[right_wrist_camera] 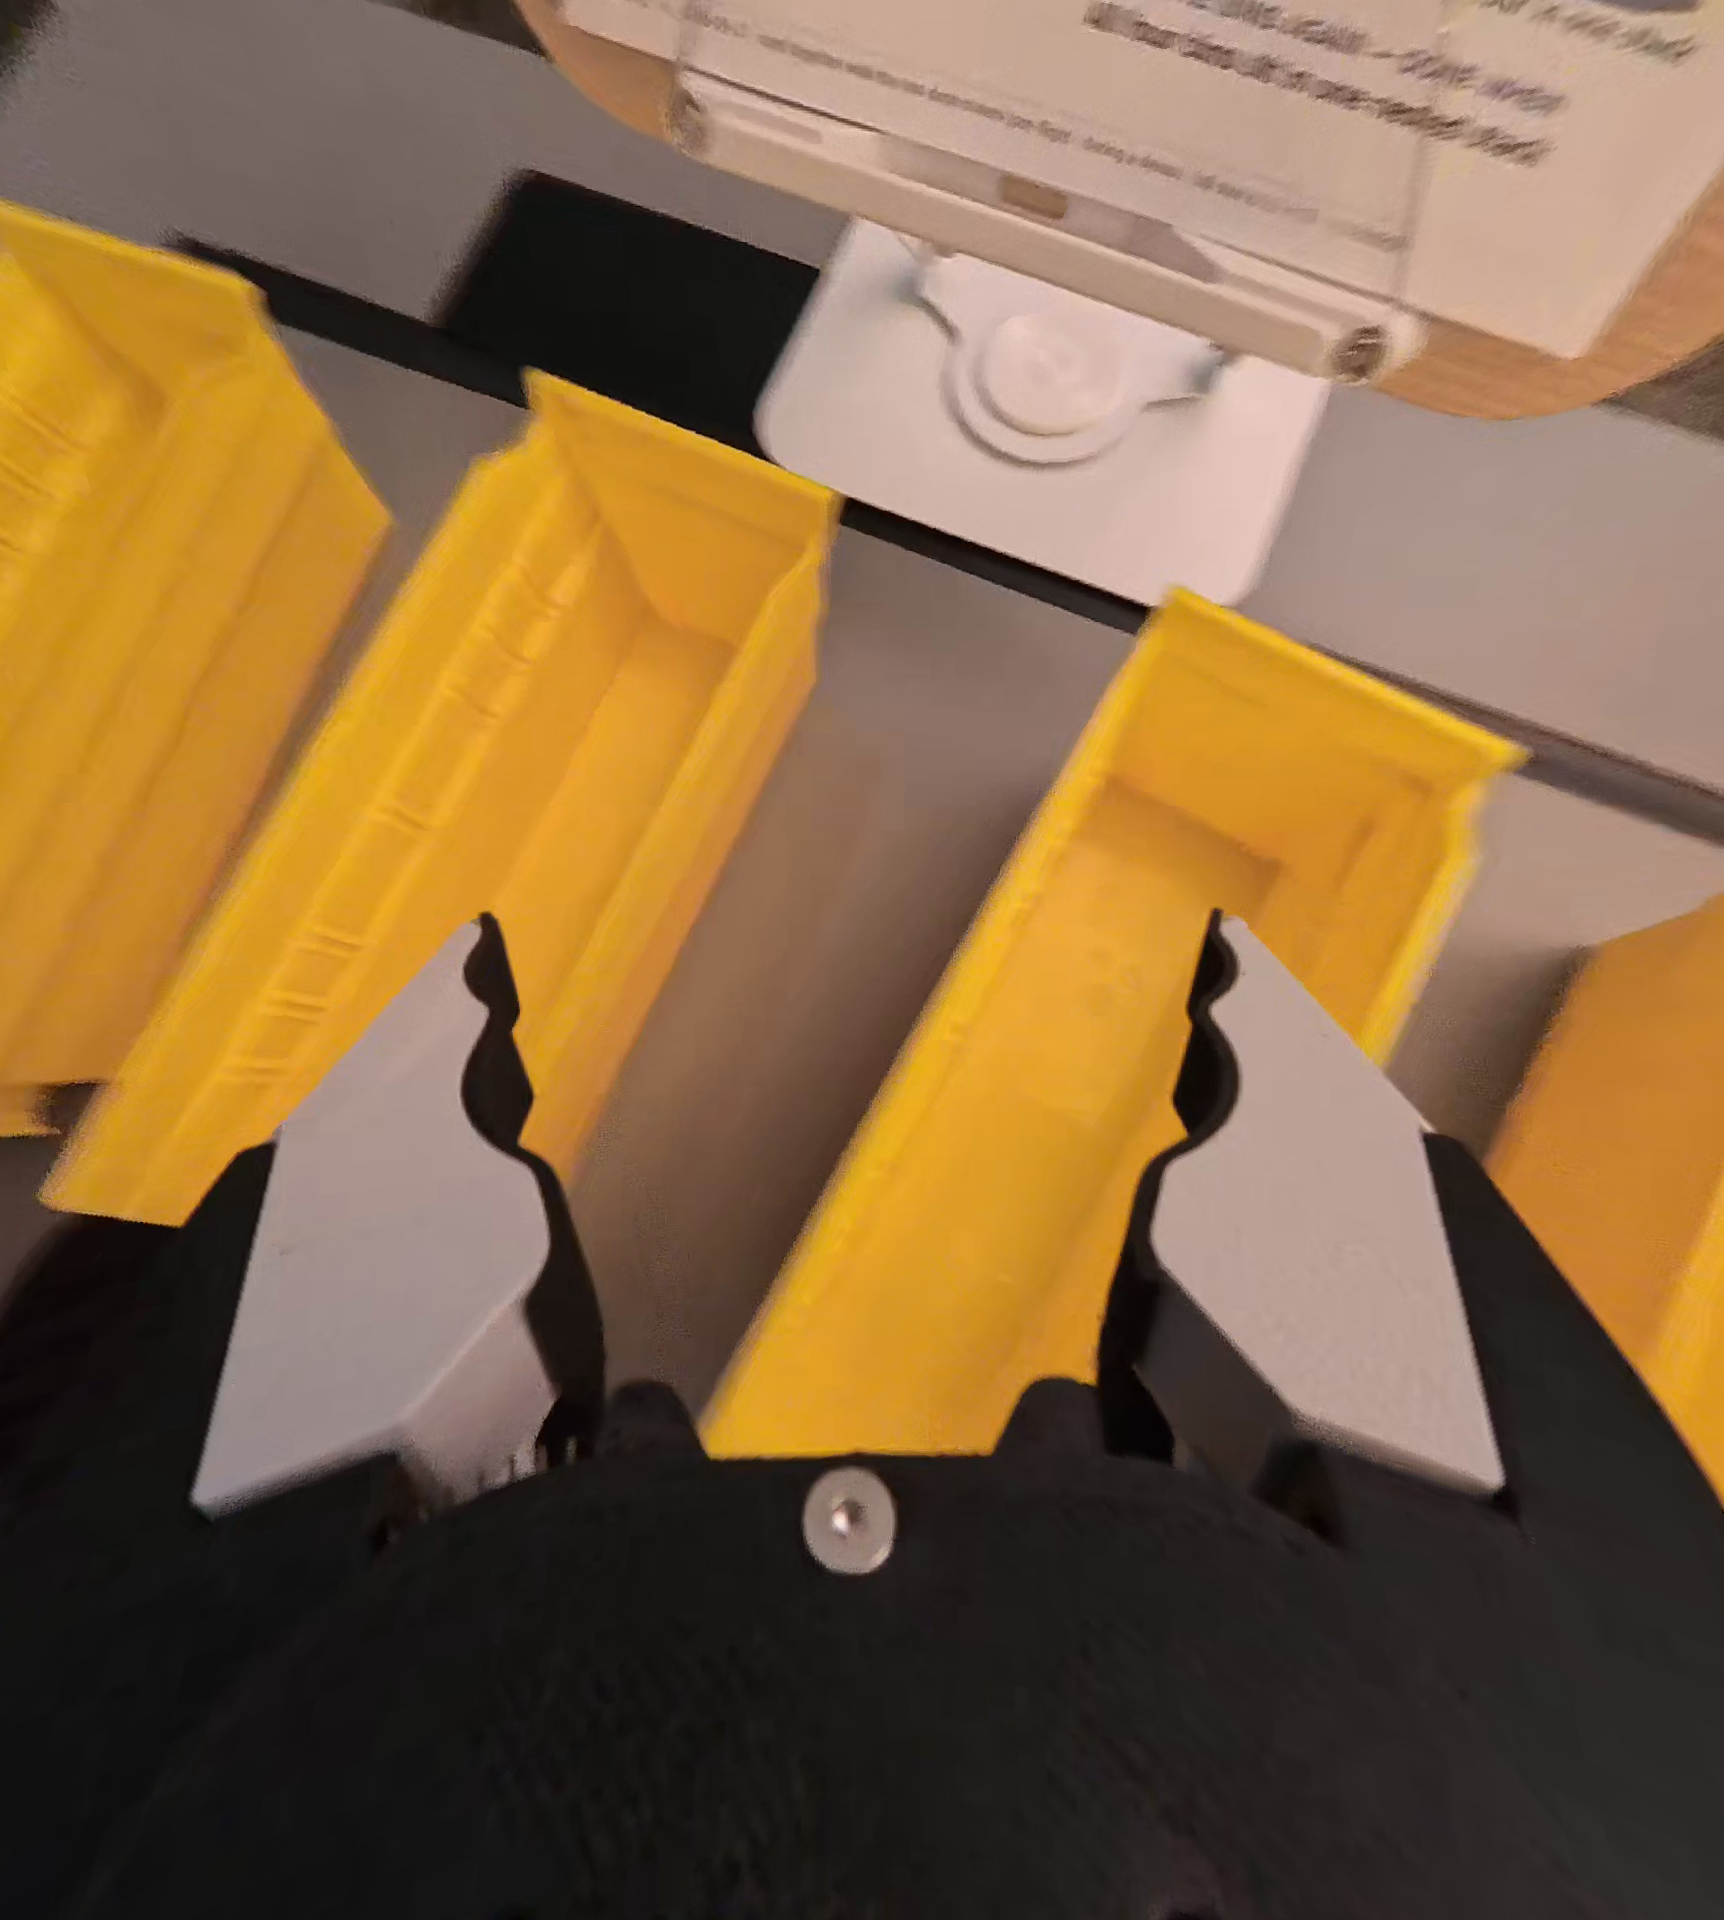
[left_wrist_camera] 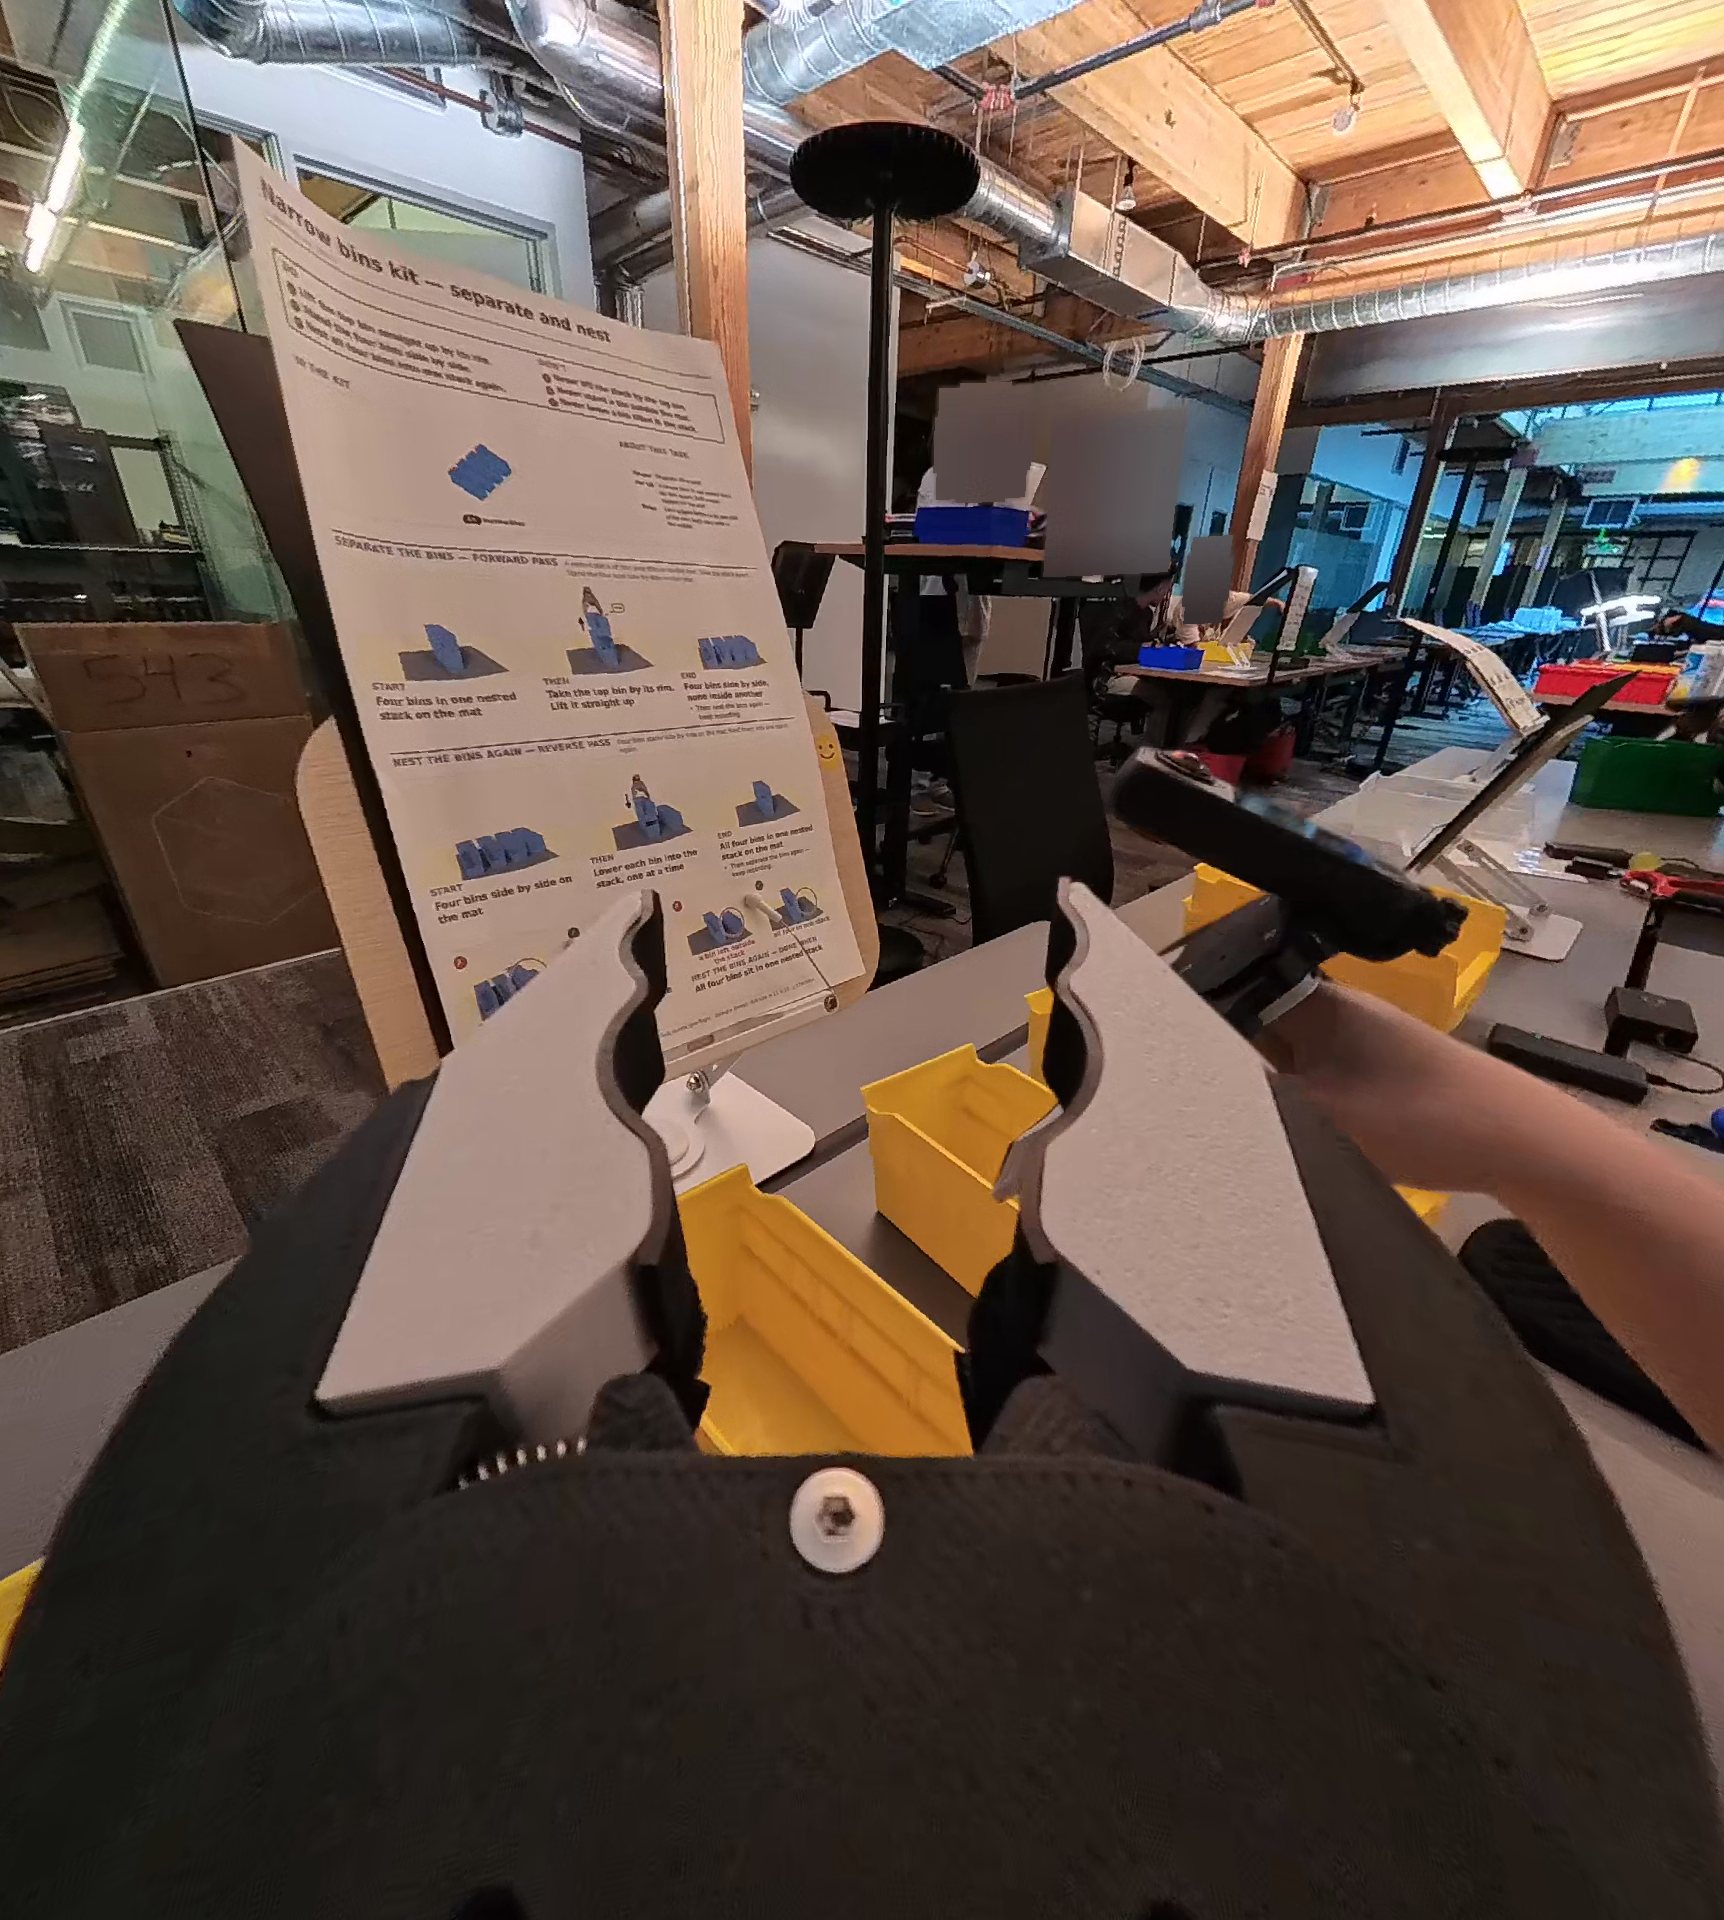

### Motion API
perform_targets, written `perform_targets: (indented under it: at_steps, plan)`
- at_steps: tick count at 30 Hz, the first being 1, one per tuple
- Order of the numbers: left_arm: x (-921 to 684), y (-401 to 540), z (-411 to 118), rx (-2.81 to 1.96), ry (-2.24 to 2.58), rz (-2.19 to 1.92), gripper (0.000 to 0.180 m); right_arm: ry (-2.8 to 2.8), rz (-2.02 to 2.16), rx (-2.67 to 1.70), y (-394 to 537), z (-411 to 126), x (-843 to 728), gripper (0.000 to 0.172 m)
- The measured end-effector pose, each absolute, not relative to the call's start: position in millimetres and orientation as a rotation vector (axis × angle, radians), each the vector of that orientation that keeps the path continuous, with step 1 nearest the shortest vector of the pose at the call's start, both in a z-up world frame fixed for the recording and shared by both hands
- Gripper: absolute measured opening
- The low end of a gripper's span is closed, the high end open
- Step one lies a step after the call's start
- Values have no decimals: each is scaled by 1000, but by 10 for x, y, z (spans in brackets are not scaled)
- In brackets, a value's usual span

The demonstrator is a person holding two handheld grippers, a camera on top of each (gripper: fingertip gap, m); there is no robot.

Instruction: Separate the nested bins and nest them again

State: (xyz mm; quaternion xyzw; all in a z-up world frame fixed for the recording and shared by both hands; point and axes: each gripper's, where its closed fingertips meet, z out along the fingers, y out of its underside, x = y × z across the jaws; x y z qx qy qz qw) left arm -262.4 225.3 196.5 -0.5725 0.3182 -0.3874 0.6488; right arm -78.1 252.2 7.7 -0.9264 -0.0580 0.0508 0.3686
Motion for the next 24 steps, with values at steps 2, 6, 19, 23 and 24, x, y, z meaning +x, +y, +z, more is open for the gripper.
perform_targets:
  at_steps: [2,6,19,23,24]
  plan:
    - [-2638,2255,1984,-1297,710,-885,73,-104,330,-2356,2578,128,-1223,128]
    - [-2665,2267,1938,-1328,707,-887,73,-131,206,-2519,2761,-186,-1764,147]
    - [-2738,2205,1880,-1369,713,-940,75,-2,84,-2750,2860,-766,-2040,150]
    - [-2712,2156,1872,-1372,735,-938,75,132,109,-2918,2798,-1099,-1948,148]
    - [-2712,2152,1870,-1375,738,-939,75,159,139,-2943,2778,-1128,-1956,149]
